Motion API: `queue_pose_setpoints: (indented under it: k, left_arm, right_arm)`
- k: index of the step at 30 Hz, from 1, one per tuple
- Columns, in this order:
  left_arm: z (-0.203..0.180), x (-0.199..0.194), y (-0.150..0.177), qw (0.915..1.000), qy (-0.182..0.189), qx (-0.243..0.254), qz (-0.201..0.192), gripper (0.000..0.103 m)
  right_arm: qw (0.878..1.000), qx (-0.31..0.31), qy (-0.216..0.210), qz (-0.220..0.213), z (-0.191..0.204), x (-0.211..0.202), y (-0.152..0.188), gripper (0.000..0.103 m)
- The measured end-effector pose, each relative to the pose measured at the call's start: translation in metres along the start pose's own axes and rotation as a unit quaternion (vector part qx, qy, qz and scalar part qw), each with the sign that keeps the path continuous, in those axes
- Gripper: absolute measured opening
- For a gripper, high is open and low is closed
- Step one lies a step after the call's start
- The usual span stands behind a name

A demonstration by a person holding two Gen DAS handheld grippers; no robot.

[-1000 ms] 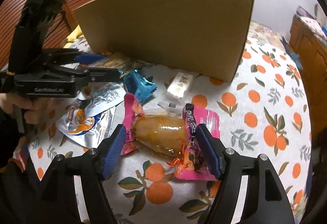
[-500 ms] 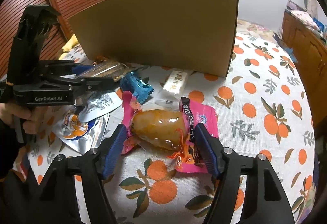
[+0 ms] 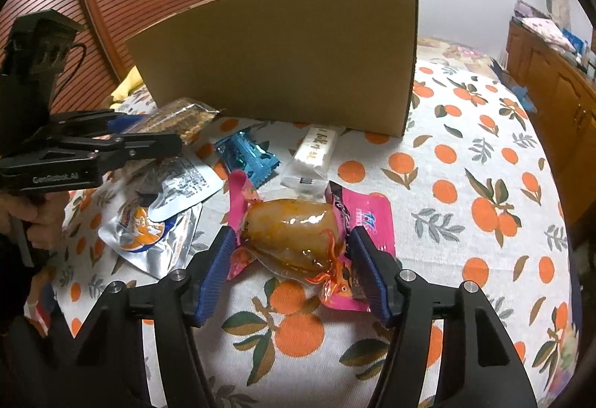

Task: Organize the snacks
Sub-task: 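Lift both snacks into the box and open both tools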

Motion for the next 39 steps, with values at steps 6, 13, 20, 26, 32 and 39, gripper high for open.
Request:
queue_pose_setpoints:
  k: [6, 13, 20, 26, 32, 39]
  left_arm:
    - [-0.005, -0.009, -0.005, 0.9999, 0.003, 0.002, -0.012, 0.044]
    - [-0.011, -0.025, -0.017, 0.9994, 0.005, 0.006, -0.033, 0.044]
    - [-0.013, -0.043, -0.034, 0.9983, 0.002, 0.01, -0.058, 0.044]
    - [-0.006, -0.059, -0.052, 0.9967, -0.005, 0.011, -0.08, 0.044]
    - [0.008, -0.073, -0.074, 0.9947, -0.016, 0.009, -0.101, 0.044]
    - [0.031, -0.078, -0.095, 0.9928, -0.028, -0.001, -0.116, 0.044]
  right_arm:
    - [1.0, 0.006, 0.002, -0.004, -0.003, -0.004, 0.0, 0.064]
    - [1.0, 0.012, 0.004, -0.016, -0.008, -0.012, -0.004, 0.064]
    - [0.999, 0.009, 0.006, -0.036, -0.008, -0.026, -0.017, 0.064]
    - [0.998, -0.001, 0.011, -0.055, -0.007, -0.04, -0.033, 0.064]
    - [0.996, -0.015, 0.013, -0.084, -0.002, -0.06, -0.057, 0.064]
    - [0.993, -0.04, 0.016, -0.113, 0.003, -0.076, -0.093, 0.064]
Point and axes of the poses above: each gripper's, at about its wrist camera, not at the fingertips, and x roughly the way its jaws point, z to its left, y to its underside, the point moved 10 cm from there along x, roughly the way its jaws point, and after that the axes turned 3 degrees about y, right-handed, at the moved point
